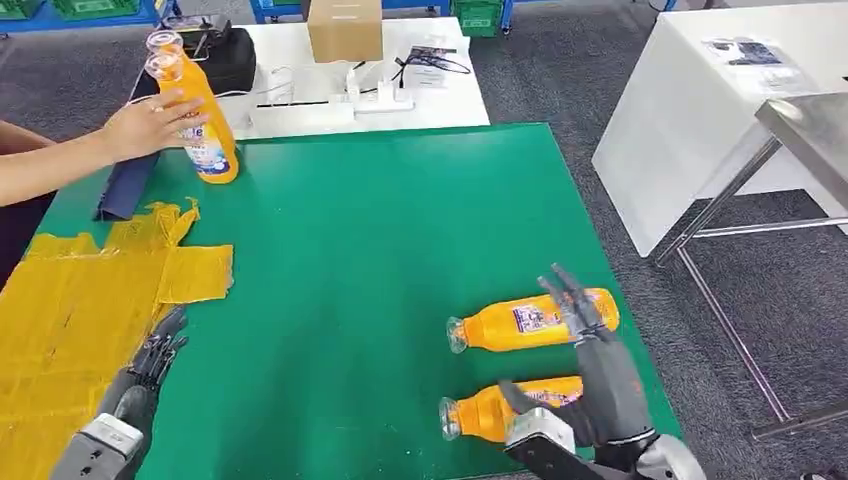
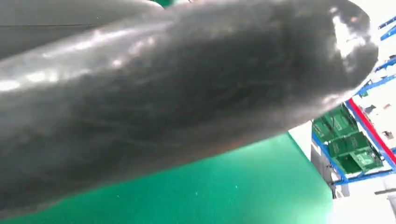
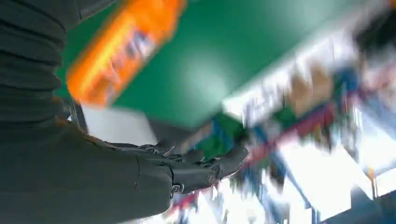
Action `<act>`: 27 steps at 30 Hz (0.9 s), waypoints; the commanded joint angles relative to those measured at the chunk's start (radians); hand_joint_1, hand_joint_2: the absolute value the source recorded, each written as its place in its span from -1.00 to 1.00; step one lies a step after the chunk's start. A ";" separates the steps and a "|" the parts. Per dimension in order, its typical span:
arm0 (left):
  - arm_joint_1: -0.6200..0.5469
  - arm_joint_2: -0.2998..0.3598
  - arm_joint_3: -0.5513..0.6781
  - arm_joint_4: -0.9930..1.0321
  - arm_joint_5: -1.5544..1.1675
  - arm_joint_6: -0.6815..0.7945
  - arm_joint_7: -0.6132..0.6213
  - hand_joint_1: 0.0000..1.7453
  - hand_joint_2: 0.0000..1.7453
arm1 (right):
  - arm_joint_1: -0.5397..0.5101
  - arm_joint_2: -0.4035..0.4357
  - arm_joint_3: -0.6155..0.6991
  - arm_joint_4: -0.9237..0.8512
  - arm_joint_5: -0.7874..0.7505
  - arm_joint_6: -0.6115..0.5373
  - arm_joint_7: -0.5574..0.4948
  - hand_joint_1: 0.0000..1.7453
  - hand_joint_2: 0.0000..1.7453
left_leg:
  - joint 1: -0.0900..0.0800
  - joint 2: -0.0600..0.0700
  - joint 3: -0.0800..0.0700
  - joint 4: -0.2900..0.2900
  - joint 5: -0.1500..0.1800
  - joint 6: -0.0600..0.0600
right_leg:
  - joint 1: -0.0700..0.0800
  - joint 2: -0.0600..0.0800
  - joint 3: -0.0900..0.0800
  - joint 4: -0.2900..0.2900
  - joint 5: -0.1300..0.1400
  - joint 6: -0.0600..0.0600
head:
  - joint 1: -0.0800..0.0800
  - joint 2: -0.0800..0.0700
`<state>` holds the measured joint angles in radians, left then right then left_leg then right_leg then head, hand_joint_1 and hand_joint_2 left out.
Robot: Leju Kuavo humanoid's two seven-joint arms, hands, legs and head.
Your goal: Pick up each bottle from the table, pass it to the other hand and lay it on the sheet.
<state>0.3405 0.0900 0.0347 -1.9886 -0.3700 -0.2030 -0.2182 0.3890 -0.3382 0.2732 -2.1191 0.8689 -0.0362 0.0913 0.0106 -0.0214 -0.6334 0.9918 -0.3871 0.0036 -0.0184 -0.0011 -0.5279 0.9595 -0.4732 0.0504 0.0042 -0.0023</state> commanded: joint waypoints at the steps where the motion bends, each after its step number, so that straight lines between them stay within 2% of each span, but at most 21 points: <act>1: -0.069 -0.007 0.014 0.071 0.013 -0.025 -0.007 -1.00 -1.00 | -0.032 -0.427 0.264 0.160 -0.125 0.059 0.089 -1.00 1.00 | 0.000 0.002 0.003 0.000 -0.001 0.001 | 0.000 0.001 0.003 -0.001 0.000 -0.001 | 0.000 0.000; 3: -0.102 0.007 -0.009 0.098 0.022 -0.022 -0.002 -1.00 -1.00 | -0.036 -0.476 0.284 0.191 -0.147 0.075 0.112 -1.00 1.00 | -0.001 0.001 0.003 -0.001 0.000 0.001 | 0.000 -0.001 0.003 -0.002 0.000 -0.001 | 0.000 0.000; 6: -0.122 0.018 -0.028 0.114 0.036 -0.011 0.008 -1.00 -1.00 | -0.039 -0.502 0.307 0.219 -0.160 0.066 0.141 -1.00 1.00 | -0.002 0.000 0.003 -0.001 0.000 0.001 | -0.001 -0.001 0.003 -0.002 0.000 -0.001 | 0.000 0.000; 9: -0.121 0.021 -0.029 0.112 0.039 -0.009 0.010 -1.00 -1.00 | -0.038 -0.503 0.311 0.218 -0.159 0.063 0.153 -1.00 1.00 | -0.001 0.001 0.003 -0.001 0.000 0.001 | -0.001 -0.001 0.003 -0.002 0.000 -0.001 | 0.000 0.000; 13: -0.120 0.027 -0.034 0.109 0.053 0.000 0.017 -1.00 -1.00 | -0.051 -0.522 0.335 0.232 -0.083 0.046 0.249 -1.00 1.00 | -0.001 0.001 0.003 -0.001 0.000 0.001 | -0.001 -0.001 0.003 -0.002 0.001 -0.001 | 0.000 0.000; 15: -0.118 0.025 -0.030 0.107 0.057 0.002 0.019 -1.00 -1.00 | -0.068 -0.502 0.340 0.259 0.017 0.055 0.306 -1.00 1.00 | -0.001 0.001 0.004 0.000 -0.001 0.001 | 0.000 0.000 0.004 -0.002 0.000 -0.002 | 0.000 0.000; 18: -0.123 0.024 -0.031 0.108 0.061 0.000 0.021 -1.00 -1.00 | -0.089 -0.471 0.347 0.308 0.067 0.074 0.332 -1.00 1.00 | 0.000 0.001 0.004 -0.001 -0.001 0.001 | 0.000 0.000 0.004 -0.003 0.001 -0.002 | 0.000 0.000; 24: -0.126 0.024 -0.033 0.111 0.062 0.000 0.022 -1.00 -1.00 | -0.088 -0.467 0.348 0.319 0.072 0.074 0.334 -1.00 1.00 | 0.000 0.001 0.003 -0.001 0.000 0.001 | 0.000 -0.001 0.003 -0.002 0.001 -0.002 | 0.000 0.000; 27: -0.155 0.020 -0.044 0.099 0.073 -0.002 0.048 -1.00 -1.00 | -0.124 -0.426 0.352 0.334 0.133 0.116 0.352 -1.00 1.00 | 0.000 0.002 0.003 -0.001 -0.001 0.001 | 0.000 0.000 0.003 -0.002 0.001 -0.002 | 0.000 0.000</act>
<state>0.2411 0.1007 0.0271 -1.9364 -0.3128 -0.2033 -0.2018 0.3337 -0.8457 0.5848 -1.8796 0.9411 0.0328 0.4219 0.0095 -0.0209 -0.6333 0.9920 -0.3875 0.0044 -0.0197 -0.0009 -0.5285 0.9593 -0.4729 0.0509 0.0042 -0.0023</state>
